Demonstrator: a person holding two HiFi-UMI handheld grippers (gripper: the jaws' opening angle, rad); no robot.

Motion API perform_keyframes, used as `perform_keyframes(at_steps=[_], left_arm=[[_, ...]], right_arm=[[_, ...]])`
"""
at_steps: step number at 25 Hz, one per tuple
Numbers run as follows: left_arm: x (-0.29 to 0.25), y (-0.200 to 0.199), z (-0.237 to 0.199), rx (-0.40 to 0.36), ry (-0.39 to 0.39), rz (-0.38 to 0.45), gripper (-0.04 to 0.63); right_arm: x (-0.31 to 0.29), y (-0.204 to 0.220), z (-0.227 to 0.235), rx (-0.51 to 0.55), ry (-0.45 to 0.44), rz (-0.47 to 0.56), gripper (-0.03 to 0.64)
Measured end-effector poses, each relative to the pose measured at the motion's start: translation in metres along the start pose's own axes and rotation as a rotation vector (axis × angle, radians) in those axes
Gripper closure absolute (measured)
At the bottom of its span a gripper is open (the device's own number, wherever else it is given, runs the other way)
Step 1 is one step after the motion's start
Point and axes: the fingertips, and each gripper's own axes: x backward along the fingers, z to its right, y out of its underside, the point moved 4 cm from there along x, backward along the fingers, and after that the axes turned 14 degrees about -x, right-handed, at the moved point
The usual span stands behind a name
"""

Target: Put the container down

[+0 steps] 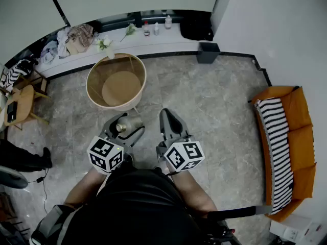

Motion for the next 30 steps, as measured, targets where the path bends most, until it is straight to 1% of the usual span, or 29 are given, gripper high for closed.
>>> perform_keyframes(at_steps=[3, 5, 7, 10, 12, 14, 18, 20, 23, 27, 30], left_arm=[[0.008, 0.02, 0.015, -0.069, -0.013, -0.125, 0.255], [0.017, 0.033, 0.026, -0.101, -0.011, -0.174, 0.255], [0.027, 0.044, 0.037, -0.102, 0.003, -0.194, 0.255], [0.04, 0.063, 0.049, -0.068, 0.035, -0.214, 0.255], [0.048, 0.075, 0.053, -0.049, 0.048, -0.222, 0.255], [0.054, 0.081, 0.055, -0.042, 0.045, -0.226, 0.255], [0.062, 0.076, 0.059, -0.07, 0.011, -0.213, 0.255], [0.066, 0.07, 0.061, -0.092, -0.014, -0.199, 0.255], [0.071, 0.06, 0.06, -0.103, -0.049, -0.184, 0.255], [0.078, 0.053, 0.054, -0.102, -0.074, -0.172, 0.255], [0.079, 0.059, 0.046, -0.091, -0.081, -0.184, 0.255]], right_arm=[[0.023, 0.019, -0.013, 0.028, 0.035, -0.019, 0.615], [0.037, 0.034, -0.019, 0.036, 0.054, -0.042, 0.615], [0.048, 0.048, -0.023, 0.04, 0.07, -0.068, 0.615], [0.057, 0.069, -0.024, 0.037, 0.095, -0.1, 0.615], [0.06, 0.081, -0.025, 0.034, 0.105, -0.118, 0.615], [0.062, 0.087, -0.029, 0.039, 0.105, -0.131, 0.615], [0.071, 0.087, -0.037, 0.047, 0.083, -0.129, 0.615], [0.076, 0.082, -0.04, 0.07, 0.074, -0.12, 0.615], [0.081, 0.072, -0.044, 0.121, 0.065, -0.107, 0.615], [0.078, 0.063, -0.052, 0.181, 0.038, -0.091, 0.615], [0.07, 0.063, -0.055, 0.22, 0.028, -0.09, 0.615]])
